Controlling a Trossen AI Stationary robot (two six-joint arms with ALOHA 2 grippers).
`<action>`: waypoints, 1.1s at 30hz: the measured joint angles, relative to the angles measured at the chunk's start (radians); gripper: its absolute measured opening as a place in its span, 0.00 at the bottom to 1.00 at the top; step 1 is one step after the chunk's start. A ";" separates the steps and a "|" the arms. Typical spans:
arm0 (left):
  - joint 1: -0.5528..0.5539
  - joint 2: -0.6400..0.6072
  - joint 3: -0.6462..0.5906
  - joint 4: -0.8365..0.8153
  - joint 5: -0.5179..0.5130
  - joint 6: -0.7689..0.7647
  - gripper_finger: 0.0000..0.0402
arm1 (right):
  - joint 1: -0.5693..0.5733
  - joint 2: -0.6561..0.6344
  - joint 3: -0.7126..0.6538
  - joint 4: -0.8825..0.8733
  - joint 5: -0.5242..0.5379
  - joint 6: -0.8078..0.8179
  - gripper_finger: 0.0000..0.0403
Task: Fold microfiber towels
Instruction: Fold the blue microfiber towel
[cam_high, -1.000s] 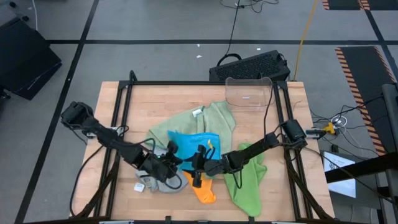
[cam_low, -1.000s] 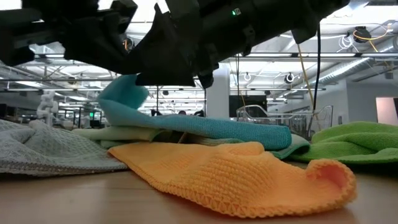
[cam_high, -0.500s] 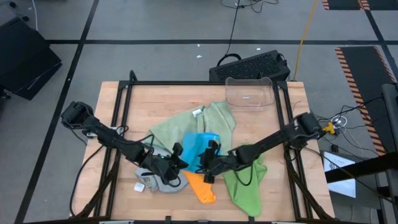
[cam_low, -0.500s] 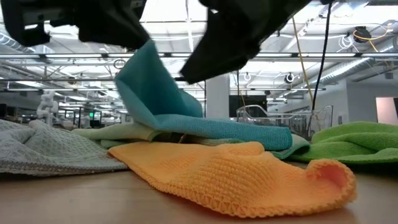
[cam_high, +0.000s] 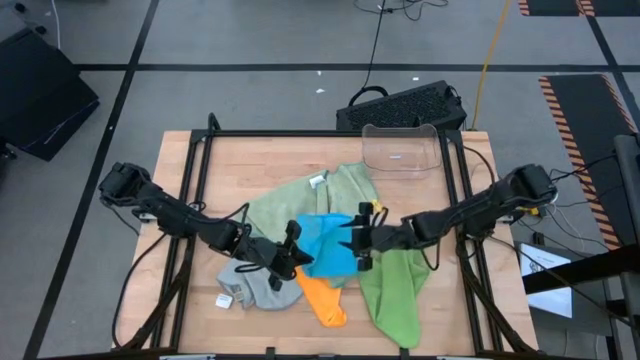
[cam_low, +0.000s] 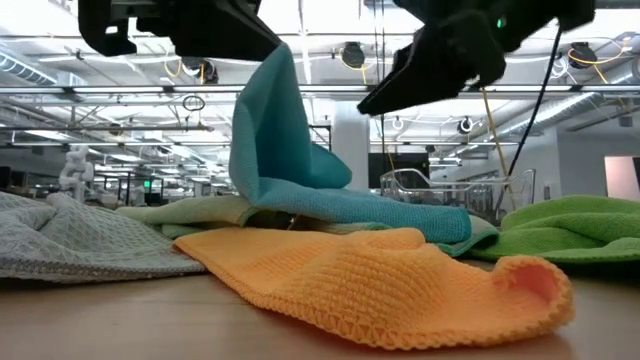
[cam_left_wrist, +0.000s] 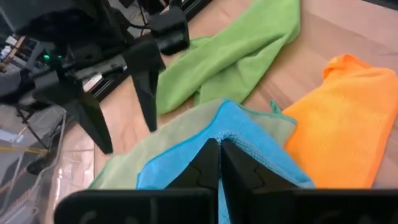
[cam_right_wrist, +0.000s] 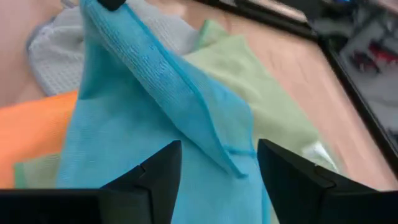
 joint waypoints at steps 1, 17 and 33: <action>0.001 0.000 0.000 -0.002 0.001 -0.003 0.02 | -0.021 0.005 -0.010 0.027 -0.050 -0.020 0.55; -0.014 0.006 0.000 -0.009 0.095 -0.052 0.02 | -0.218 0.211 -0.012 0.293 -0.464 -0.317 0.56; -0.004 0.026 -0.001 -0.009 0.107 -0.064 0.02 | -0.271 0.310 0.056 0.335 -0.598 -0.471 0.32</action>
